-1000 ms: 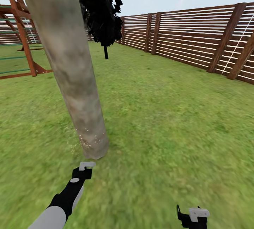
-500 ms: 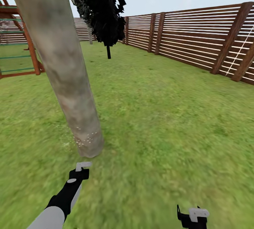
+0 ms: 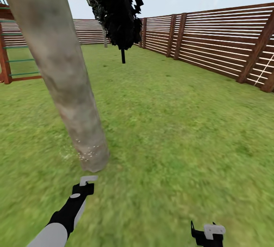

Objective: In the garden, pick up the pesticide atomizer on the floor and spray pesticide onto both trees until each tree trunk is fully covered.

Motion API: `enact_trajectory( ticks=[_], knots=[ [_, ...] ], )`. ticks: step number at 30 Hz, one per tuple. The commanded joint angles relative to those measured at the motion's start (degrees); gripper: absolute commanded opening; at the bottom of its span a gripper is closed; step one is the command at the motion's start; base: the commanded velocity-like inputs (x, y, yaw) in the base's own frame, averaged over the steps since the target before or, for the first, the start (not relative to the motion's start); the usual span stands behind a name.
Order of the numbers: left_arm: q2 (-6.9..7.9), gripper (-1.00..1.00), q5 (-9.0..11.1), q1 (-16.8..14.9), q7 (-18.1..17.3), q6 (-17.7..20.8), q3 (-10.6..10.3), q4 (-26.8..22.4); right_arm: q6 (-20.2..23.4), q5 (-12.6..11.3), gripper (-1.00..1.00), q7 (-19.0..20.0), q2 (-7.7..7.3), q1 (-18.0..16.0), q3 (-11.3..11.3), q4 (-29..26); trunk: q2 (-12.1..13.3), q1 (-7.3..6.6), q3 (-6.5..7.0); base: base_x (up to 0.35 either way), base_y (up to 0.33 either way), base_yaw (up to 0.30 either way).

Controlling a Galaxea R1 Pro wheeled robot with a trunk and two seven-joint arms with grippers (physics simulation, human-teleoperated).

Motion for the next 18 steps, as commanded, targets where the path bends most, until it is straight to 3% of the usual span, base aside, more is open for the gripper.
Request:
enact_trajectory(
  ticks=[1,7,18],
  knots=[
    [-0.03,-1.00,0.0,0.0,0.0,0.0,0.0,0.0,0.0,0.0,1.00,0.0,0.00,0.0,0.0,0.0,0.0,0.00,0.00,0.187,-0.224,0.000],
    [-0.06,-1.00,-0.1,0.0,0.0,0.0,0.0,0.0,0.0,0.0,1.00,0.0,0.00,0.0,0.0,0.0,0.0,0.00,0.00,0.154,-0.238,0.034],
    [0.03,-1.00,0.0,0.0,0.0,-0.1,0.1,0.0,0.0,0.0,1.00,0.0,0.00,0.0,0.0,0.0,0.0,0.00,0.00,0.135,-0.248,0.268]
  ],
)
